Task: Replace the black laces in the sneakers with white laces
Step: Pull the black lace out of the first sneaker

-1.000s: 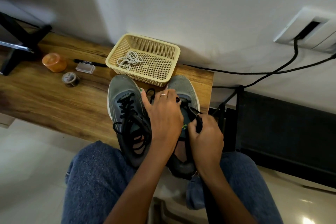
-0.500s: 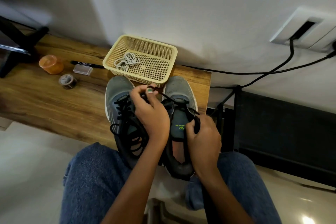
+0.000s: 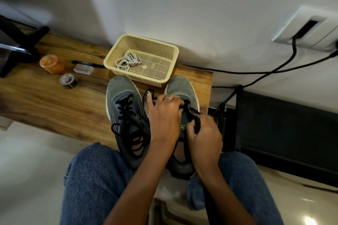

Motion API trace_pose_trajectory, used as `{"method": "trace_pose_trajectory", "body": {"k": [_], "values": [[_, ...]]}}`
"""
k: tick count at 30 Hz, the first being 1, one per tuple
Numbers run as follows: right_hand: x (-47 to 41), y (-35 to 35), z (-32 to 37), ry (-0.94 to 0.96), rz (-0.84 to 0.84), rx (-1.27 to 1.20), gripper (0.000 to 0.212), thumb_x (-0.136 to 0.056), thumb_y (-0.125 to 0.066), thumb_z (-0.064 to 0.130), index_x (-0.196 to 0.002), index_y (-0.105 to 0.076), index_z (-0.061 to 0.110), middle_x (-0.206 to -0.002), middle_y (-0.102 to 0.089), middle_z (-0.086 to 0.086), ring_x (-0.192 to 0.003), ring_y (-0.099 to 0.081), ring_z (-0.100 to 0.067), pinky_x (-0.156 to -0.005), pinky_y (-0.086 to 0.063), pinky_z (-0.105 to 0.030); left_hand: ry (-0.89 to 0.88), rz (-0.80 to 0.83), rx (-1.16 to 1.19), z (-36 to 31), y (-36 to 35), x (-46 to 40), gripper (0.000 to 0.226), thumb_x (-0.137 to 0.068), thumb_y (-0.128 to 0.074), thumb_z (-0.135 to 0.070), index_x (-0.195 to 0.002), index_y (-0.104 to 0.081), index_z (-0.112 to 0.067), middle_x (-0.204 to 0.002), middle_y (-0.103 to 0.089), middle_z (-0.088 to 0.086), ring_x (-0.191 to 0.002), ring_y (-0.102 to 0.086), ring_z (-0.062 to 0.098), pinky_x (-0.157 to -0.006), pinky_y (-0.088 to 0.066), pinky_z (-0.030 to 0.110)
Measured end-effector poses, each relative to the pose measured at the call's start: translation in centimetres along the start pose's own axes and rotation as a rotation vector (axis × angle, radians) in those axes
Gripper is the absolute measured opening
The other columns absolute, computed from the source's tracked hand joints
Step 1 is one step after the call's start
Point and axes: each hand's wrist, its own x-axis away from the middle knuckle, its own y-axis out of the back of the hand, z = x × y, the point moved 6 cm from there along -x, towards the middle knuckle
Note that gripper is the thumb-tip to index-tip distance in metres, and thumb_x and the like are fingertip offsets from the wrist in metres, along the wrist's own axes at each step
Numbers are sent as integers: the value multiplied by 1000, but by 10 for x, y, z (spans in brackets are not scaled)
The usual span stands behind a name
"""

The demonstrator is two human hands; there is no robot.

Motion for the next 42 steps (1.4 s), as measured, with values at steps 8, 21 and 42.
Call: {"method": "trace_pose_trajectory", "body": {"k": [8, 21, 42], "values": [[1, 0, 0, -7, -12, -11, 9, -88, -57, 15, -94, -60, 10, -88, -58, -3, -83, -57, -22, -63, -41, -30, 104, -106, 177, -1, 5, 5, 6, -90, -63, -15, -91, -68, -15, -93, -67, -1, -95, -61, 21, -116, -16, 57], [0, 6, -6, -46, -50, -55, 3, -86, -58, 12, -87, -59, 9, -81, -52, 1, -76, -53, -19, -62, -34, -27, 816, -771, 1217, 57, 17, 10, 9, -101, -44, -11, -95, -45, -16, -96, -66, 3, -83, -70, 20, -70, -52, 32], [-24, 10, 30, 175, 161, -41, 26, -88, -59, 26, -112, -62, 15, -109, -55, 2, -108, -45, -12, -90, -39, -28, 376, 281, 520, 14, -7, 39, 55, -102, -39, -27, -153, -20, -17, -148, -42, 7, -130, -45, 21, -106, -39, 33]]}}
